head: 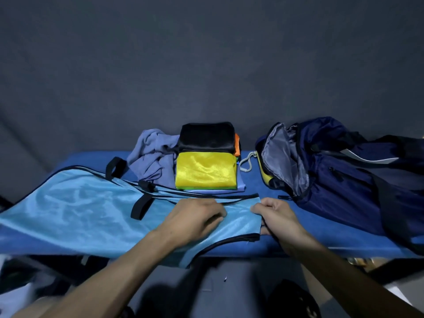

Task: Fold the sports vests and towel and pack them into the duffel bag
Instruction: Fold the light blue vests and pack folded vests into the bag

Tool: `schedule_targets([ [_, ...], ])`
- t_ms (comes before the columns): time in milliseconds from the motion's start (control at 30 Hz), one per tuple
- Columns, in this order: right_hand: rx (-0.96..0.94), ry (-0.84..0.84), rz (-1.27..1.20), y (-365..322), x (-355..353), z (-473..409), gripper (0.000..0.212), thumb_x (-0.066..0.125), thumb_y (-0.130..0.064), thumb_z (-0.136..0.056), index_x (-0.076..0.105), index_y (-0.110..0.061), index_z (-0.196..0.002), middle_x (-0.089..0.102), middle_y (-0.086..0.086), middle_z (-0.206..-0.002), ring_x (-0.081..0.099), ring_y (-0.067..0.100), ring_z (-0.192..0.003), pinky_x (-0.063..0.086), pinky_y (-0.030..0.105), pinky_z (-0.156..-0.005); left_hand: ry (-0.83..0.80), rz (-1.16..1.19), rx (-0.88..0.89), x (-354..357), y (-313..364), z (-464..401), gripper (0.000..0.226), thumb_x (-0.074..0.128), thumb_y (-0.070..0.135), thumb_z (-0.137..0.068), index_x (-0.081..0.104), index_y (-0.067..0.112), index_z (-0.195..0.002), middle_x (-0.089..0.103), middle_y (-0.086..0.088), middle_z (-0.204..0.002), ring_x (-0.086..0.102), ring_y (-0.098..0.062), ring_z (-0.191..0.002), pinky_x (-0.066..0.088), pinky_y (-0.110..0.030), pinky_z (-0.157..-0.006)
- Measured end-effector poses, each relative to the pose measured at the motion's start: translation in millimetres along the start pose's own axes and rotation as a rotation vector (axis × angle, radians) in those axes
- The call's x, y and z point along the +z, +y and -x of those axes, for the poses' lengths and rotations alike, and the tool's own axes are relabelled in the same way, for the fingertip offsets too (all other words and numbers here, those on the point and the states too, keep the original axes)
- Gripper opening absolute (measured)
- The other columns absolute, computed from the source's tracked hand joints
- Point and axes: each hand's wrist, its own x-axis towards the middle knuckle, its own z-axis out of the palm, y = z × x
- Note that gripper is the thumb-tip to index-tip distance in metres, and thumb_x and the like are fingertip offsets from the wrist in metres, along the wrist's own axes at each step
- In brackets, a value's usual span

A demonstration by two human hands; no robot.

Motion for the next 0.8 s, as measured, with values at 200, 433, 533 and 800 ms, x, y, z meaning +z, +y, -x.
schedule_targets([
  [200, -0.010, 0.000, 0.022, 1.9, -1.5, -2.4, 0.013, 0.063, -0.005, -0.088, 0.062, -0.009, -0.076, 0.059, 0.013, -0.071, 0.062, 0.027, -0.071, 0.060, 0.049, -0.075, 0.028, -0.097, -0.192, 11.7, -15.0, 50.0, 0.037, 0.045, 0.050, -0.101, 0.061, 0.033, -0.130, 0.057, 0.002, -0.141, 0.054, -0.027, -0.125, 0.046, -0.049, -0.103],
  [433, -0.026, 0.007, -0.010, 2.5, 1.8, 0.9, 0.016, 0.058, -0.008, -0.094, 0.062, -0.006, -0.078, 0.062, 0.012, -0.072, 0.063, 0.022, -0.068, 0.059, 0.039, -0.069, -0.060, -0.109, -0.429, -1.6, -23.5, 63.9, 0.053, 0.036, 0.073, -0.094, 0.044, 0.042, -0.137, 0.033, 0.004, -0.150, 0.025, -0.025, -0.139, 0.039, -0.050, -0.098],
  [533, -0.048, 0.011, 0.005, 5.1, 4.3, 1.6, 0.019, 0.062, -0.027, -0.096, 0.058, -0.011, -0.086, 0.048, 0.012, -0.075, 0.050, 0.022, -0.070, 0.046, 0.036, -0.067, -0.066, -0.122, -0.368, -3.6, -27.0, 65.1, 0.052, 0.037, 0.070, -0.096, 0.050, 0.041, -0.136, 0.043, 0.007, -0.140, 0.034, -0.021, -0.130, 0.038, -0.047, -0.100],
  [800, -0.159, 0.156, 0.160, 12.9, 14.8, -5.1, 0.048, 0.072, -0.041, -0.093, 0.038, -0.015, -0.070, 0.027, 0.005, -0.069, 0.029, 0.022, -0.067, 0.023, 0.034, -0.068, 0.152, -0.181, -0.296, -31.3, -73.0, 54.7, 0.014, 0.058, 0.025, -0.092, 0.071, 0.027, -0.087, 0.064, 0.012, -0.089, 0.055, -0.016, -0.086, 0.034, -0.031, -0.076],
])
